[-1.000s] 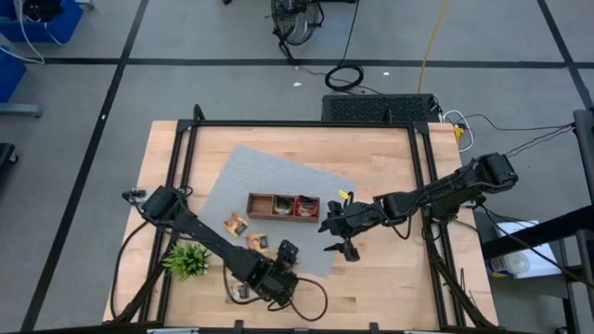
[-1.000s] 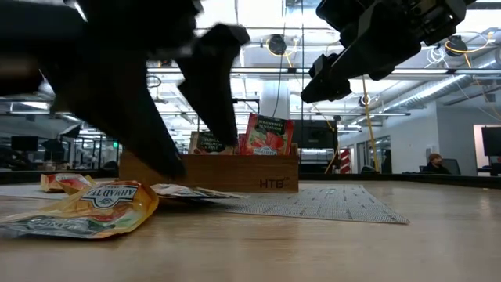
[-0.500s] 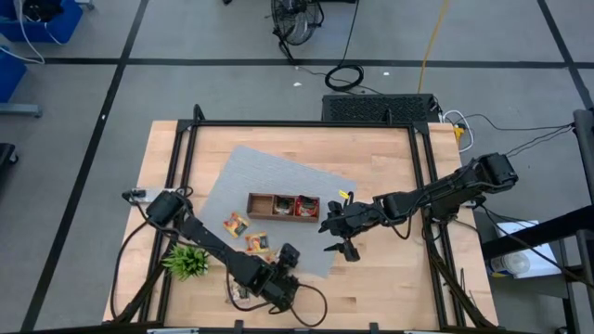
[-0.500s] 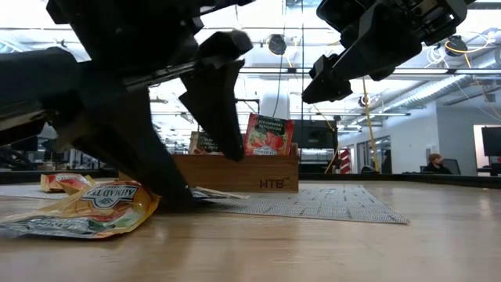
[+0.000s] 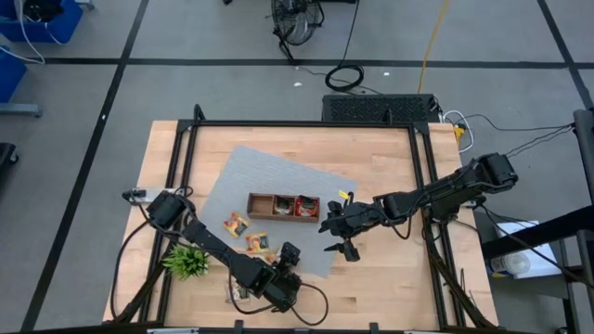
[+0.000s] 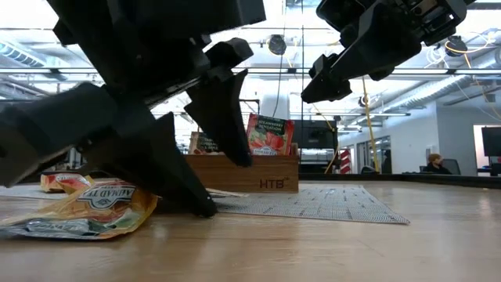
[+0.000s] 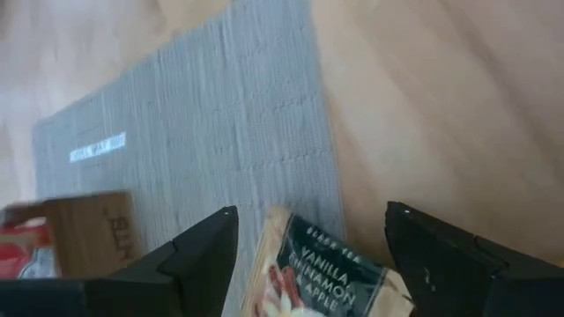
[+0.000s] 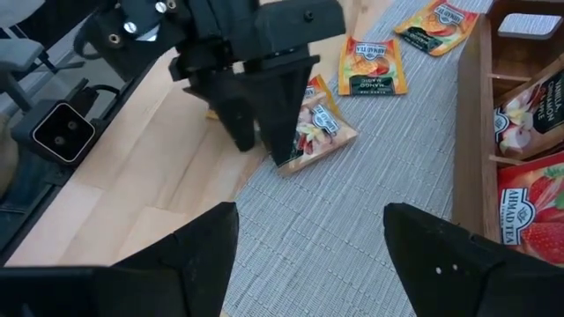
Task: Pick & Place Tea
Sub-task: Put the brown tea bag into the wooden organizer
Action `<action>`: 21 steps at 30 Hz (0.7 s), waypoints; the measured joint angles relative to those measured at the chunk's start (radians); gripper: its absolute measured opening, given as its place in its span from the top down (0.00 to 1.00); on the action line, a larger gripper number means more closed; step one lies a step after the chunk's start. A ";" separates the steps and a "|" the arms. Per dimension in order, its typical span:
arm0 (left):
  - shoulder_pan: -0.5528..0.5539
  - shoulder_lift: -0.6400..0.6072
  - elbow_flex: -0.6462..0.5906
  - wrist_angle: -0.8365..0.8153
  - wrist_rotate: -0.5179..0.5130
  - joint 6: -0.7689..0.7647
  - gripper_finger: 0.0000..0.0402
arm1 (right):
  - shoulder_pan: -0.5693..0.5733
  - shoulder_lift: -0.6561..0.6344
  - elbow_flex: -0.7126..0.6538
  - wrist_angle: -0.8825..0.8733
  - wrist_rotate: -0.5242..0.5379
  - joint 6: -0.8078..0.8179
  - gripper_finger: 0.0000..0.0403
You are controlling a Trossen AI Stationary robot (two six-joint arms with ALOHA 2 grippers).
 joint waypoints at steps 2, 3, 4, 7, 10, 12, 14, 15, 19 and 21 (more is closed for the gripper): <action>-0.003 0.000 0.000 -0.024 -0.002 -0.035 0.29 | 0.000 0.000 0.000 -0.002 0.000 0.001 0.35; -0.005 0.000 0.000 -0.036 -0.003 -0.054 0.29 | 0.000 0.000 0.000 -0.002 0.000 0.001 0.35; -0.008 0.000 0.000 -0.052 -0.004 -0.070 0.29 | 0.000 0.000 0.000 -0.002 0.000 0.001 0.35; -0.019 -0.001 0.000 -0.090 -0.002 -0.110 0.29 | 0.000 0.000 0.000 -0.002 0.000 0.001 0.35; -0.029 0.000 0.000 -0.118 0.001 -0.135 0.29 | 0.000 0.000 0.000 -0.002 0.000 0.001 0.35; -0.034 0.000 -0.001 -0.126 0.001 -0.148 0.29 | 0.000 0.000 0.000 -0.002 0.000 0.001 0.35; -0.035 0.000 -0.001 -0.130 0.004 -0.162 0.29 | 0.000 0.000 0.000 -0.002 0.000 0.001 0.35; -0.035 0.000 -0.001 -0.133 0.005 -0.170 0.29 | 0.000 0.000 0.000 -0.002 0.000 0.001 0.35; -0.035 0.000 -0.002 -0.153 0.017 -0.218 0.29 | 0.000 0.000 0.000 -0.002 0.000 0.001 0.35; -0.033 0.000 -0.002 -0.155 0.019 -0.234 0.29 | 0.000 0.000 0.000 -0.002 0.000 0.001 0.35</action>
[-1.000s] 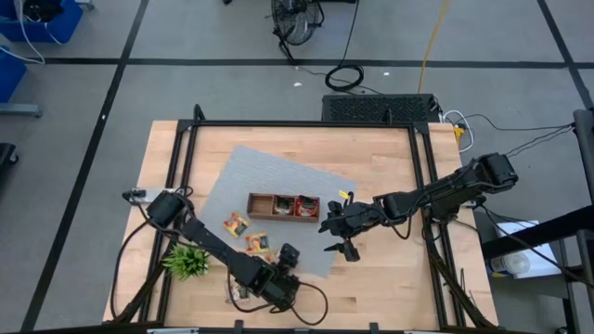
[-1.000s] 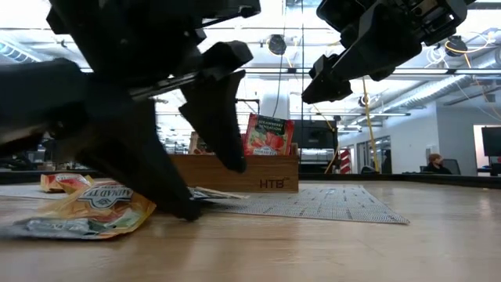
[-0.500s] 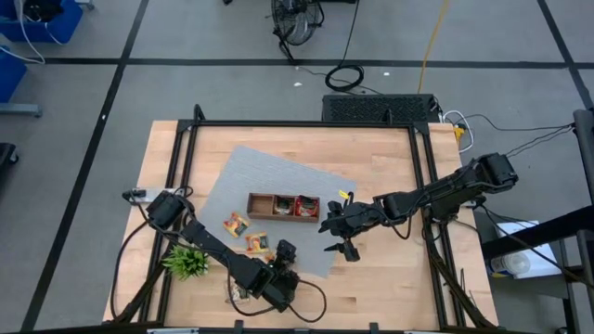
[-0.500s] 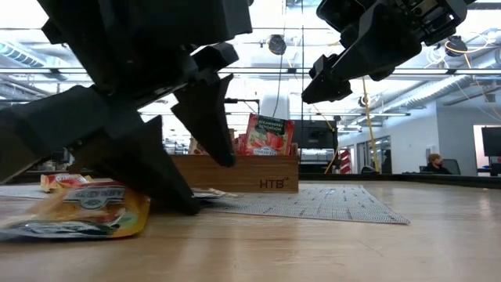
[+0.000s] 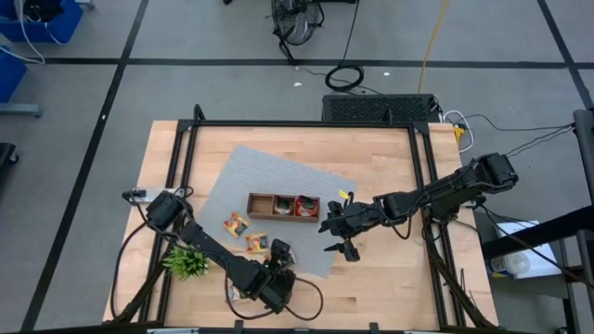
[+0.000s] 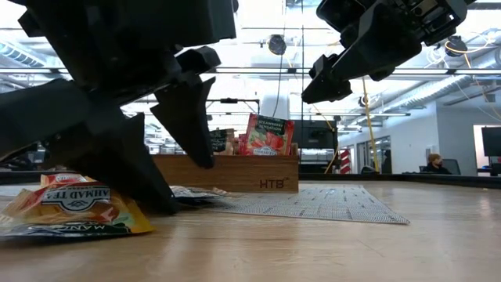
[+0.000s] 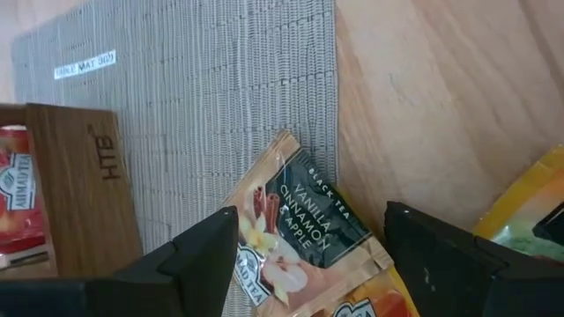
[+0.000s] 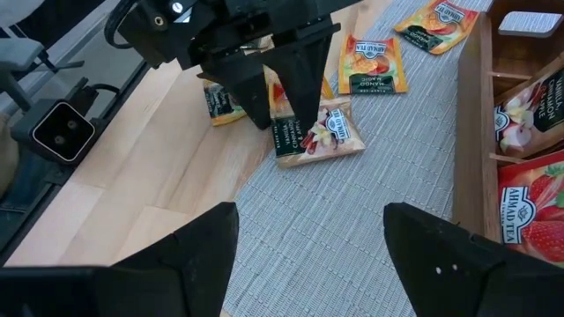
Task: Pick & Place Tea
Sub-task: Put the brown tea bag into the wooden organizer
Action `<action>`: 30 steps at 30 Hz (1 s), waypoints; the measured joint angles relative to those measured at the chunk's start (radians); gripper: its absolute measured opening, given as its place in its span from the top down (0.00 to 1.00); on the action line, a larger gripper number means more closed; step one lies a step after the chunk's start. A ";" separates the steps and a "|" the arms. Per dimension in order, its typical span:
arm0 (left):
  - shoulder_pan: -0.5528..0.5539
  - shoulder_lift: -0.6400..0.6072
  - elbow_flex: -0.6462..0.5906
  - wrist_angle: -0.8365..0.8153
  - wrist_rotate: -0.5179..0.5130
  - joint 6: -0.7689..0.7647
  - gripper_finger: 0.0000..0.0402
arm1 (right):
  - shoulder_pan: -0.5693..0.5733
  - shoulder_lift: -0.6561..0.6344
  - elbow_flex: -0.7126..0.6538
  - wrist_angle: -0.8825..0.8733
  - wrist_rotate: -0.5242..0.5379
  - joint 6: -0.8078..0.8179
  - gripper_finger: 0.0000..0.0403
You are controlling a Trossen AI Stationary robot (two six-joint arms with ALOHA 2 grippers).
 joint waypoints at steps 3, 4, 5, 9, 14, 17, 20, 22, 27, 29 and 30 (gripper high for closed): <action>0.002 0.000 0.000 0.000 0.007 -0.008 0.29 | 0.000 0.000 0.000 0.000 0.000 0.000 0.35; 0.001 0.000 0.000 0.000 0.007 -0.008 0.30 | 0.000 0.000 0.000 0.000 0.000 0.000 0.35; 0.001 0.000 0.000 0.000 0.008 -0.008 0.31 | 0.000 0.000 0.000 0.000 0.000 0.000 0.35; 0.002 0.000 0.000 0.003 0.035 -0.009 0.42 | 0.000 0.000 0.000 0.000 0.000 0.000 0.35; 0.001 0.000 0.000 0.008 0.045 -0.034 0.61 | 0.000 0.000 0.000 0.000 0.000 0.000 0.35; 0.002 0.000 0.000 0.008 0.078 -0.045 0.75 | 0.000 0.000 0.000 0.000 0.000 0.000 0.35; 0.005 0.000 0.000 0.007 0.108 -0.066 0.89 | 0.000 0.000 0.000 0.000 0.000 0.000 0.35; 0.009 0.000 -0.001 -0.001 0.115 -0.096 0.97 | 0.000 0.000 0.000 0.000 0.000 0.000 0.35; 0.003 0.000 -0.002 -0.005 0.096 -0.097 0.99 | 0.000 0.000 0.000 0.000 0.000 0.000 0.35; -0.006 0.003 0.011 -0.030 0.070 -0.081 0.99 | 0.000 0.000 0.000 0.000 0.000 0.000 0.35; -0.011 0.005 0.025 -0.064 0.064 -0.066 0.99 | 0.000 0.000 0.000 0.000 0.000 0.000 0.35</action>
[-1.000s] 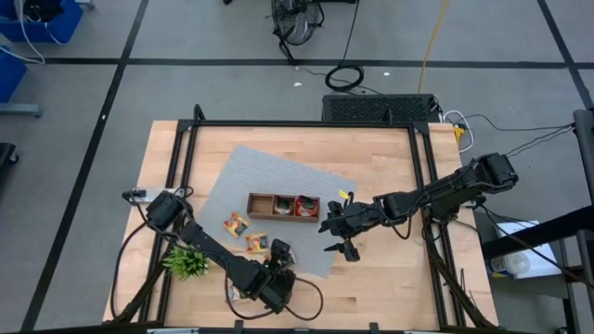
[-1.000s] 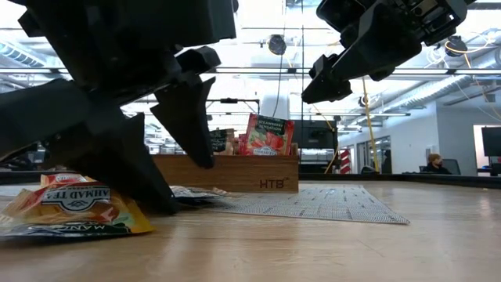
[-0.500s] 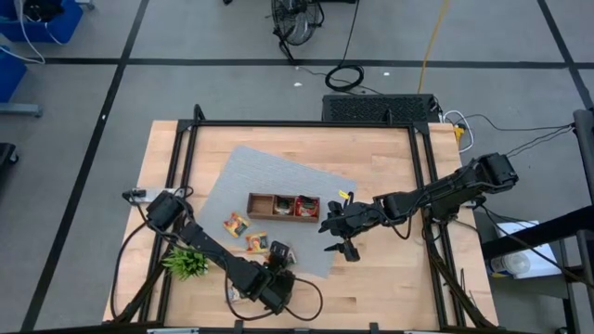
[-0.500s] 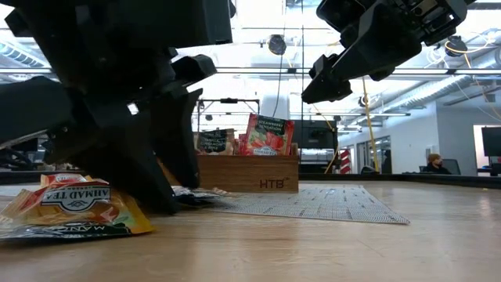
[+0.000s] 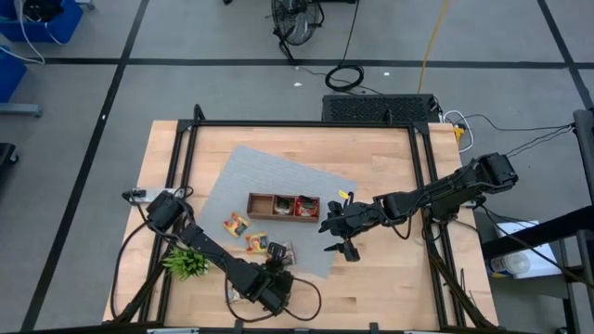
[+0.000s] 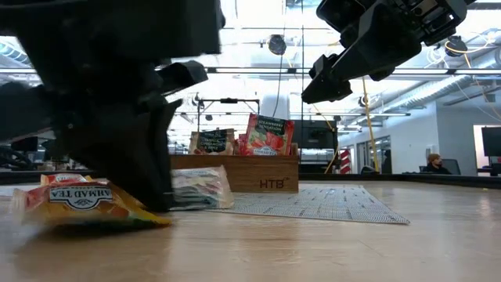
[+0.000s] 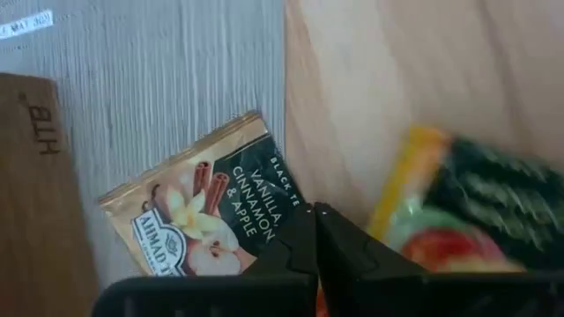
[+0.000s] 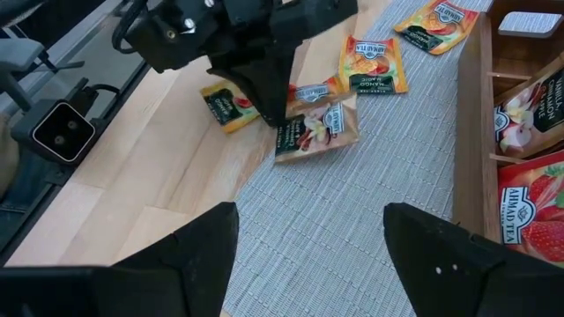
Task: Pick & Place Tea
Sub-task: Put the brown tea bag into the wooden organizer
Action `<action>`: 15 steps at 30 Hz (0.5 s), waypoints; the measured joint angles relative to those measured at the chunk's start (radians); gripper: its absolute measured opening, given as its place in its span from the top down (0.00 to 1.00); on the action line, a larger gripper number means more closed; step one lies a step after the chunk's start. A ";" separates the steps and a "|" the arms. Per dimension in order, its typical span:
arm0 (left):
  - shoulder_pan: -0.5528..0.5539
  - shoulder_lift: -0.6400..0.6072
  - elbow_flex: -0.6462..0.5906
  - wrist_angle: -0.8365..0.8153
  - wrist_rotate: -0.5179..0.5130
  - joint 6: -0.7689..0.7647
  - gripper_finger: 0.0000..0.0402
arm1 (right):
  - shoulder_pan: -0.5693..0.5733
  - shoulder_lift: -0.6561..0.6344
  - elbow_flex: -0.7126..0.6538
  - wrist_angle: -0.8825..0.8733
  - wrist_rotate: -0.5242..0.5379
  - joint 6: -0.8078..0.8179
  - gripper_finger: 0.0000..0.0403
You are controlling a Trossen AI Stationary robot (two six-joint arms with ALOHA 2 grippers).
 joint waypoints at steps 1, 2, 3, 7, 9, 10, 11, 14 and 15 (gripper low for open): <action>-0.005 0.002 0.017 -0.047 -0.008 0.013 0.99 | 0.000 0.000 0.000 0.000 0.000 0.000 0.35; -0.008 0.004 0.036 -0.093 -0.021 0.028 0.99 | 0.000 0.000 0.000 0.000 0.000 0.000 0.35; -0.011 0.008 0.054 -0.138 -0.038 0.044 0.99 | 0.000 0.000 0.000 0.000 0.000 0.000 0.35; -0.014 0.002 0.122 -0.234 -0.116 0.162 0.98 | 0.000 0.000 0.000 0.000 0.000 0.000 0.35; -0.012 0.002 0.137 -0.258 -0.117 0.257 0.95 | 0.000 0.000 0.000 0.000 0.000 0.000 0.35; -0.012 0.002 0.137 -0.263 -0.113 0.302 0.93 | 0.000 0.000 0.000 -0.001 0.000 0.002 0.35; -0.012 0.003 0.136 -0.268 -0.112 0.333 0.91 | 0.000 0.000 0.000 -0.001 0.000 0.004 0.35; -0.002 0.003 0.137 -0.269 -0.138 0.367 0.82 | 0.000 0.000 0.000 -0.001 0.000 0.008 0.35; 0.007 0.003 0.137 -0.273 -0.146 0.367 0.79 | 0.000 0.000 0.000 -0.001 0.000 0.006 0.35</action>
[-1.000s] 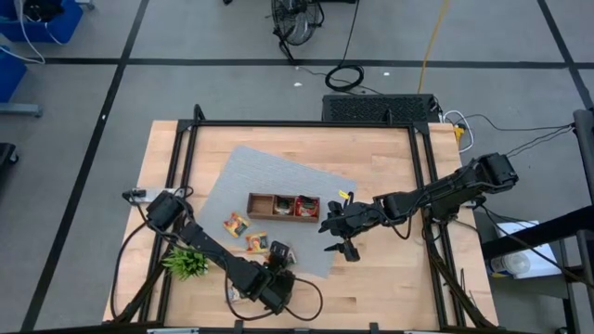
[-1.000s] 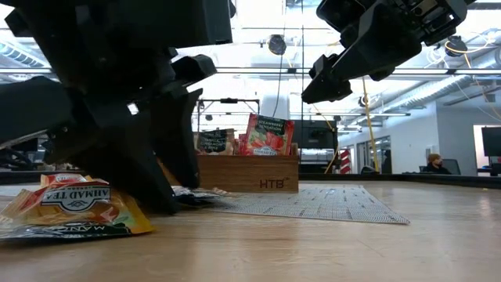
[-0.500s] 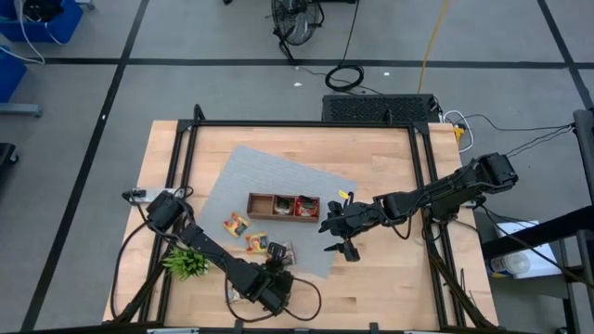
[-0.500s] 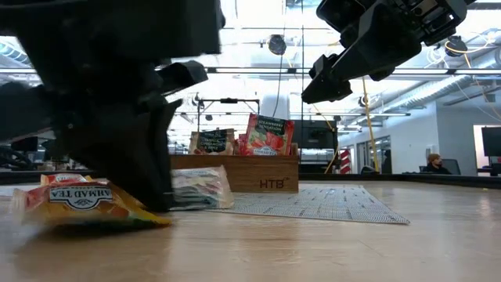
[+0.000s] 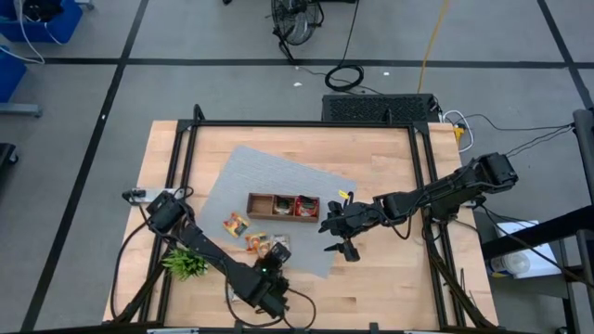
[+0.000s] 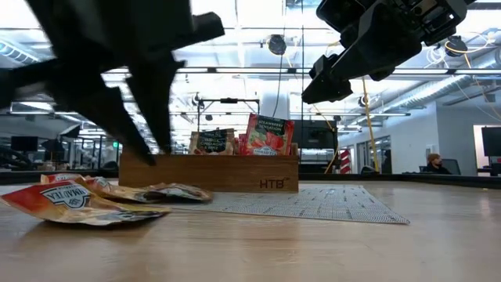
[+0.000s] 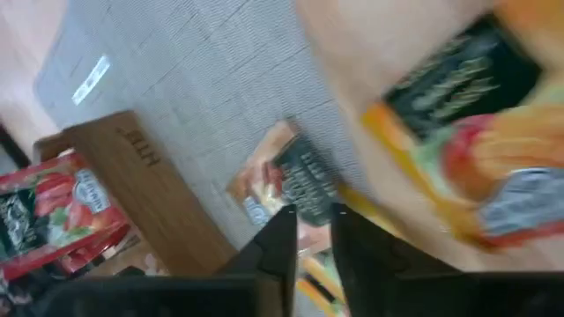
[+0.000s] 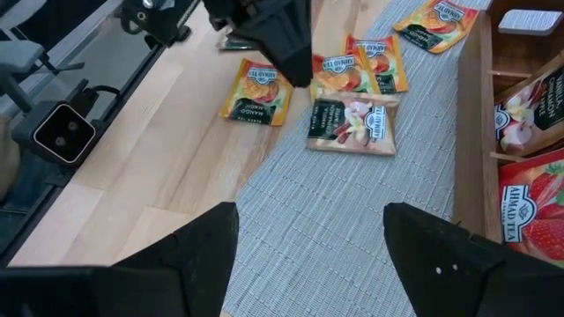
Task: Pick & Place Tea
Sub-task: Put the brown tea bag into the wooden organizer
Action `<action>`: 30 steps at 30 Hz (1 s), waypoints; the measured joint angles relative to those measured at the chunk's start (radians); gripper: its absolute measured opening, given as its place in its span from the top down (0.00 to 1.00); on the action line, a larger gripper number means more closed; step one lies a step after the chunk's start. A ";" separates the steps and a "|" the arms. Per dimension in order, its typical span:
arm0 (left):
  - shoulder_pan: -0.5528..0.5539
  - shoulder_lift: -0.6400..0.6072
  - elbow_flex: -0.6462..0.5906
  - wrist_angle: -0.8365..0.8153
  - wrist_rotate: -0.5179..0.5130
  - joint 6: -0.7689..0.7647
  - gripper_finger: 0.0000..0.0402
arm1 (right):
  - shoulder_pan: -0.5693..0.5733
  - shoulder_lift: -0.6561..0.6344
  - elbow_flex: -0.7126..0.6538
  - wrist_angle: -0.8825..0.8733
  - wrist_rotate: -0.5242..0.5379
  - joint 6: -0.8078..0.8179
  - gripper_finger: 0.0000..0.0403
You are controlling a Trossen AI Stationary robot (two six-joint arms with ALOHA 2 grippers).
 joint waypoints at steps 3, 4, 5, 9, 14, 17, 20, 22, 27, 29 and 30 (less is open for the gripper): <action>0.027 0.000 0.000 -0.009 -0.048 -0.003 0.69 | 0.000 0.000 0.000 0.000 0.000 -0.005 0.35; 0.036 0.000 0.000 -0.008 -0.061 -0.009 0.66 | 0.000 0.000 0.000 0.000 0.000 -0.005 0.35; 0.044 -0.001 0.001 -0.007 -0.067 -0.023 0.63 | 0.000 0.000 0.000 0.000 0.000 -0.005 0.35; 0.103 -0.002 0.001 -0.038 0.068 -0.203 0.51 | 0.000 0.000 0.000 -0.001 0.000 -0.006 0.35; 0.237 -0.002 0.002 -0.040 0.424 -0.515 0.38 | 0.000 0.000 0.000 -0.002 0.001 -0.006 0.35; 0.302 -0.002 0.002 -0.039 0.547 -0.645 0.32 | -0.001 0.000 0.000 -0.007 0.004 -0.007 0.35; 0.341 -0.004 0.002 -0.039 0.619 -0.741 0.27 | -0.001 0.000 0.000 -0.011 0.003 -0.007 0.35; 0.352 -0.005 0.003 -0.038 0.638 -0.773 0.25 | -0.001 0.000 0.000 -0.020 0.003 -0.007 0.35; 0.355 -0.005 0.003 -0.021 0.632 -0.780 0.20 | 0.000 0.000 0.000 -0.039 0.000 -0.029 0.35; 0.353 -0.005 0.003 -0.010 0.614 -0.771 0.19 | 0.000 0.000 0.000 -0.039 -0.001 -0.038 0.35; 0.353 -0.005 0.003 -0.010 0.603 -0.770 0.19 | 0.000 0.000 0.000 -0.038 -0.001 -0.042 0.35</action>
